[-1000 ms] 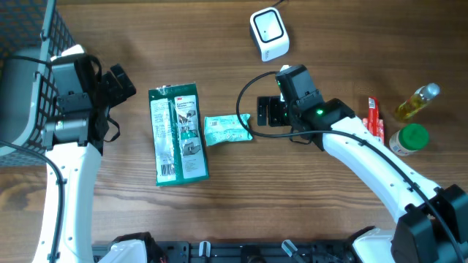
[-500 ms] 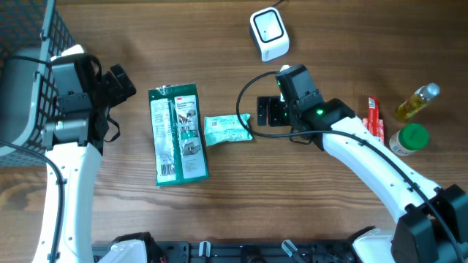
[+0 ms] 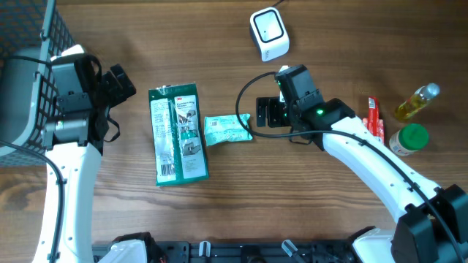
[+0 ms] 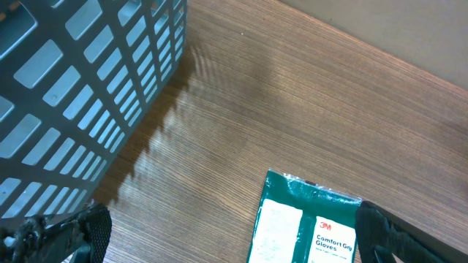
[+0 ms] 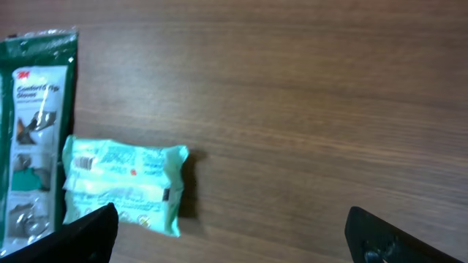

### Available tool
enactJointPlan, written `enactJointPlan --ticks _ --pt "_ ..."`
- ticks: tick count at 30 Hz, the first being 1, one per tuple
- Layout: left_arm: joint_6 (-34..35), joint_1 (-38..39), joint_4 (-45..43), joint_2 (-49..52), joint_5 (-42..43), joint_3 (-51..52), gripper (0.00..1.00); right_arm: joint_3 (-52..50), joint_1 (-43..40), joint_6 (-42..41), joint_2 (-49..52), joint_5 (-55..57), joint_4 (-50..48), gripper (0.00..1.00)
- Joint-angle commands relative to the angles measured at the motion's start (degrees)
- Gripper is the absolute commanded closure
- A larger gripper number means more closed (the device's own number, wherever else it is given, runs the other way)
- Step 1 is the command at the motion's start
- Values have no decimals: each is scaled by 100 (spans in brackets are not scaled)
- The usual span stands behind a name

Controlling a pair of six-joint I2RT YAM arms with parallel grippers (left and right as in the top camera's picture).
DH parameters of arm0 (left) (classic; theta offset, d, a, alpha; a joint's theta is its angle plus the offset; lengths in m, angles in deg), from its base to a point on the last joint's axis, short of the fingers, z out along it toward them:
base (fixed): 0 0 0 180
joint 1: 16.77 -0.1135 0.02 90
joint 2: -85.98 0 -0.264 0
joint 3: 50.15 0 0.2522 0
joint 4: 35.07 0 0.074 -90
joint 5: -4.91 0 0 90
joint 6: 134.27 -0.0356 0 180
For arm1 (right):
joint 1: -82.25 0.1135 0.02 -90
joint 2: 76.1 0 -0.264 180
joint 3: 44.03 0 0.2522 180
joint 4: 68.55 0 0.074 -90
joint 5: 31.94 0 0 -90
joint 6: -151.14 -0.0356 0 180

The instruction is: Scan the item barcode

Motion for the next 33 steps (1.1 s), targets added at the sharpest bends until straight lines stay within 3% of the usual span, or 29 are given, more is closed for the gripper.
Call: enactJointPlan --ticks 1,8,13,18,23,24,25,28,30,31,32,33 --pt "-50 -33 -22 2 -52 -44 0 2 7 52 76 -597 0 0" --pt "-50 -33 -761 13 -94 -42 0 2 7 52 76 -844 -133 0" --pt "-48 -33 -675 13 -72 -42 0 2 7 52 76 -990 -107 0" --pt "734 -33 -487 13 1700 -42 0 2 7 52 76 -1447 -111 0" --pt "767 -28 -197 15 3010 -42 0 2 4 55 76 -1447 -149 0" --pt "765 -13 -116 33 3217 -37 12 2 4 52 76 -1447 -160 0" --pt "765 35 -11 63 3375 -37 17 2 7 55 76 -1447 -164 0" --pt "699 293 439 249 3359 -37 21 2 7 50 76 -1449 -151 0" --pt "704 487 654 417 3362 -37 0 2 4 52 76 -1451 -153 1" --pt "702 553 713 474 3366 -37 0 2 7 52 76 -1449 -153 0" --pt "702 667 756 562 3364 -37 20 2 7 52 76 -1447 -155 0" --pt "702 756 754 632 3364 -37 60 2 4 52 76 -1447 -155 0"
